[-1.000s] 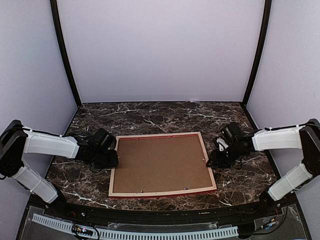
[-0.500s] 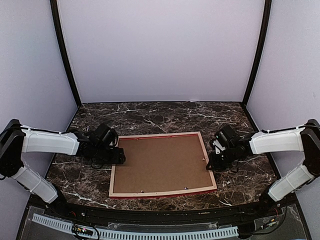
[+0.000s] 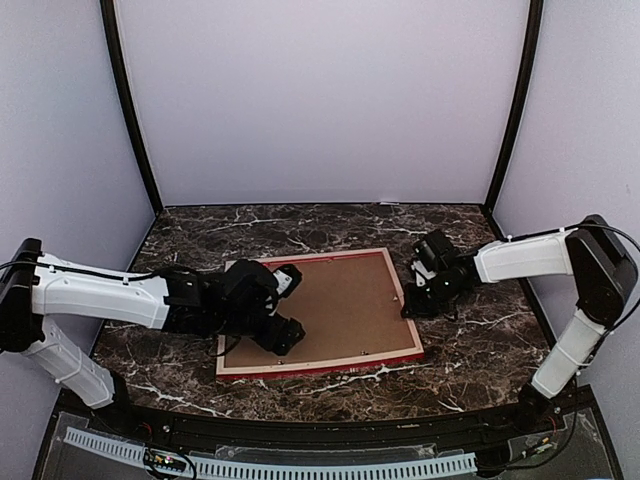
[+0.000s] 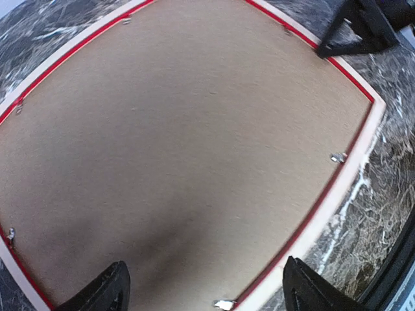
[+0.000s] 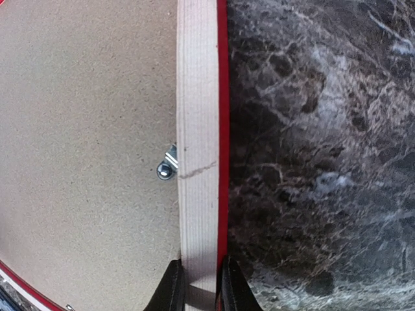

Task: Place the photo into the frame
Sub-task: Pick up the photo frame from the center of the board, then pass from the right arm to the left

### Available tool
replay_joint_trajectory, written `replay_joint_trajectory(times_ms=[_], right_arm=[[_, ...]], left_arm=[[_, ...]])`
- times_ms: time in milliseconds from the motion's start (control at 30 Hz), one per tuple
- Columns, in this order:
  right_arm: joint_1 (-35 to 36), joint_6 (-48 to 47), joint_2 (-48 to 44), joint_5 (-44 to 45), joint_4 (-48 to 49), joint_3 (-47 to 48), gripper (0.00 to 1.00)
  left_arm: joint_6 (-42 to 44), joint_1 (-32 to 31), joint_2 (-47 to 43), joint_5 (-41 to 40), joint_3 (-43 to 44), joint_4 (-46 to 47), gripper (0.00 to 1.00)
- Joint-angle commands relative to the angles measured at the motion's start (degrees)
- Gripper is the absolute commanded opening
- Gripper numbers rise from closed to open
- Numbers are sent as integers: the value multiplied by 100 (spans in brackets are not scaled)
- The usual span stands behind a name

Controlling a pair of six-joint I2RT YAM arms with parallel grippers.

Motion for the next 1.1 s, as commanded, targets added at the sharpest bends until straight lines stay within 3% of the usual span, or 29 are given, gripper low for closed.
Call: replay_joint_trajectory(times_ms=[0, 233, 600, 833, 1000, 1067], right_arm=[[-290, -189, 165, -294, -84, 627, 0], [-465, -525, 100, -877, -845, 1160, 0], [-557, -722, -213, -1338, -1676, 1563, 0], [-557, -792, -218, -1418, -1696, 1404, 0], [-557, -858, -174, -1450, -1641, 1340, 0], [-561, -890, -163, -1433, -1646, 1335, 4]], left_arm=[[1092, -642, 505, -525, 424, -195, 86], [1933, -1384, 1337, -1360, 1040, -739, 88], [2423, -1647, 2026, -2480, 1184, -1002, 89], [2504, -1703, 2107, -3055, 1145, -1012, 79], [2524, -1744, 2043, -3163, 1112, -955, 63], [2501, -1747, 2016, -3166, 1122, -974, 58]])
